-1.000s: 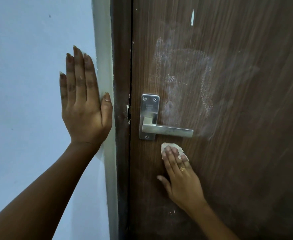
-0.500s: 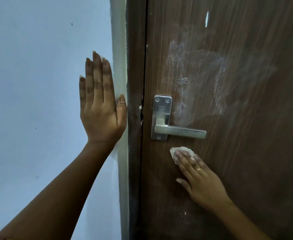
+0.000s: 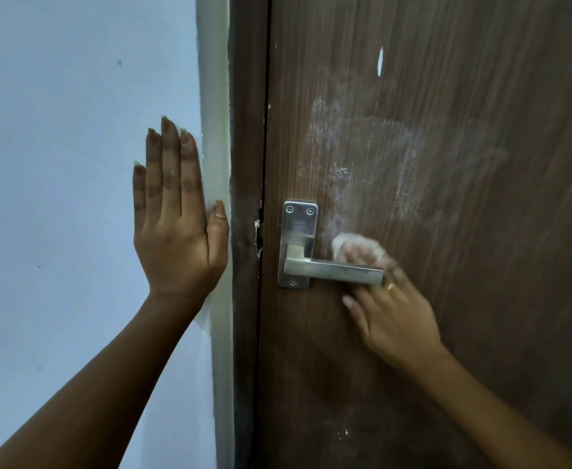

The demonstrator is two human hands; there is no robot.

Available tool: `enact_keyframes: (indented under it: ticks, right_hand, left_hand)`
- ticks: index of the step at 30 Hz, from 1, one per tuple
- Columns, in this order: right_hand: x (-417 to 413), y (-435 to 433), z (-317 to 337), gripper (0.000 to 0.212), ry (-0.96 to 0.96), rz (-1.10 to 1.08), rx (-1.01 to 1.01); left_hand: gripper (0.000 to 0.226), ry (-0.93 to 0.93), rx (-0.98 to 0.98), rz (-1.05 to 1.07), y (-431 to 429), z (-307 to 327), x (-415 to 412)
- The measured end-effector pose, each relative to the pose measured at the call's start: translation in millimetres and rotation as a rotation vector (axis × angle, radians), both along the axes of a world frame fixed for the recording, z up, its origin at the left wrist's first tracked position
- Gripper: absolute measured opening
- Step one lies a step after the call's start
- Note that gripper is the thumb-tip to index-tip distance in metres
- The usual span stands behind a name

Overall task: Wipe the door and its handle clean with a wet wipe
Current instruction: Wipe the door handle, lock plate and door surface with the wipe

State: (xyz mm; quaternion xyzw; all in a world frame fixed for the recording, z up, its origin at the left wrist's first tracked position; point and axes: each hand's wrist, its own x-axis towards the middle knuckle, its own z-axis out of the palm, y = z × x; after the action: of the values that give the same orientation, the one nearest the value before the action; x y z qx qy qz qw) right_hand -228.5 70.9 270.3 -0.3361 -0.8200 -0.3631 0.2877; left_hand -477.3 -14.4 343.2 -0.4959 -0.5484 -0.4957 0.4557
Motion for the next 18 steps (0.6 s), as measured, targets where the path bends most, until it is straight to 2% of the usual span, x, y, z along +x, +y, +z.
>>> enact_keyframes:
  ticks: [1, 3, 8, 11, 16, 18]
  right_hand:
    - [-7, 1, 19, 0.051, 0.11, -0.013, 0.021]
    - [-27, 0, 40, 0.054, 0.188, 0.012, 0.028]
    - [-24, 0, -16, 0.055, -0.06, 0.044, -0.046]
    - [-11, 1, -19, 0.052, -0.16, 0.007, 0.022]
    - [-52, 6, 24, 0.054, 0.168, -0.03, 0.093]
    - [-55, 2, 14, 0.054, 0.206, 0.029, 0.046]
  left_hand:
    - [0.062, 0.003, 0.0, 0.003, 0, 0, 0]
    - [0.062, 0.009, 0.0, 0.009, 0, 1, -1]
    - [0.06, 0.004, 0.003, 0.003, -1, 1, 0]
    - [0.06, 0.004, 0.007, 0.008, -1, 1, 0]
    - [0.061, -0.003, 0.0, 0.001, 0, 0, -1]
    - [0.061, -0.004, 0.005, -0.001, 0, 0, -1]
